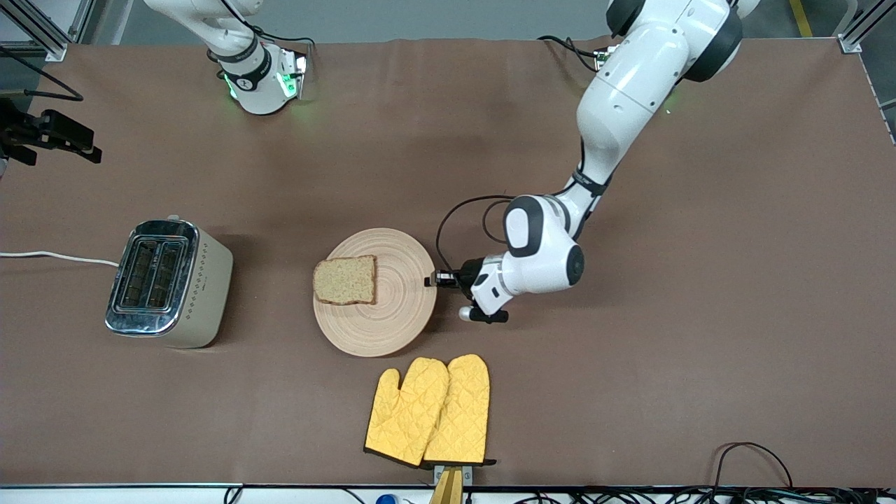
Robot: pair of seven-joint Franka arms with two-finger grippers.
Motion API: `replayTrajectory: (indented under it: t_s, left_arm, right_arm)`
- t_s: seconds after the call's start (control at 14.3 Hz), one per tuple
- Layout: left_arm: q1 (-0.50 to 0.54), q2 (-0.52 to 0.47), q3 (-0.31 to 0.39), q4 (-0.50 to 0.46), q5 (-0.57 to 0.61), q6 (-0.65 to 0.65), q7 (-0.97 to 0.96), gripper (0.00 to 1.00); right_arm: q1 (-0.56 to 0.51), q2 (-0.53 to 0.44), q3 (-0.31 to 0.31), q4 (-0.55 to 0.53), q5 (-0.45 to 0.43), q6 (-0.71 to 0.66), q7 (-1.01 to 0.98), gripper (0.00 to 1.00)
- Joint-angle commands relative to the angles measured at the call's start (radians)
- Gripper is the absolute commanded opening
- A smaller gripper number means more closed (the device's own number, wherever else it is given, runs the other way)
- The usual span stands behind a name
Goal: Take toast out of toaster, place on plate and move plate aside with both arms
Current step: 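Drag the plate with the toast away from the toaster with the left gripper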
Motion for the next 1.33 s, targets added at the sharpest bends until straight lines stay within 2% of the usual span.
replayTrajectory:
  t_s: [0.0, 0.35, 0.49, 0.7, 0.91, 1.26]
  left_arm:
    - [0.082, -0.089, 0.001, -0.031, 0.005, -0.130, 0.005, 0.00]
    - [0.323, -0.125, 0.007, -0.052, 0.018, -0.481, 0.227, 0.00]
    - [0.441, -0.123, 0.000, -0.057, 0.147, -0.595, 0.315, 0.00]
    - [0.612, -0.112, 0.001, -0.054, 0.228, -0.741, 0.401, 0.00]
    - [0.760, -0.112, 0.000, -0.054, 0.326, -0.769, 0.435, 0.00]
    - [0.915, -0.068, 0.003, -0.052, 0.363, -0.769, 0.547, 0.01]
  right_arm:
    - [0.000, -0.019, 0.004, -0.012, 0.000, -0.005, 0.018, 1.00]
    - [0.000, -0.019, 0.004, -0.012, 0.000, -0.005, 0.018, 1.00]
    - [0.000, -0.019, 0.004, -0.012, 0.001, -0.004, 0.018, 1.00]
    - [0.008, -0.019, 0.005, -0.012, 0.001, -0.002, 0.020, 1.00]
    - [0.008, -0.018, 0.005, -0.012, 0.001, -0.002, 0.020, 1.00]
    - [0.009, -0.018, 0.007, -0.012, 0.021, 0.000, 0.020, 1.00]
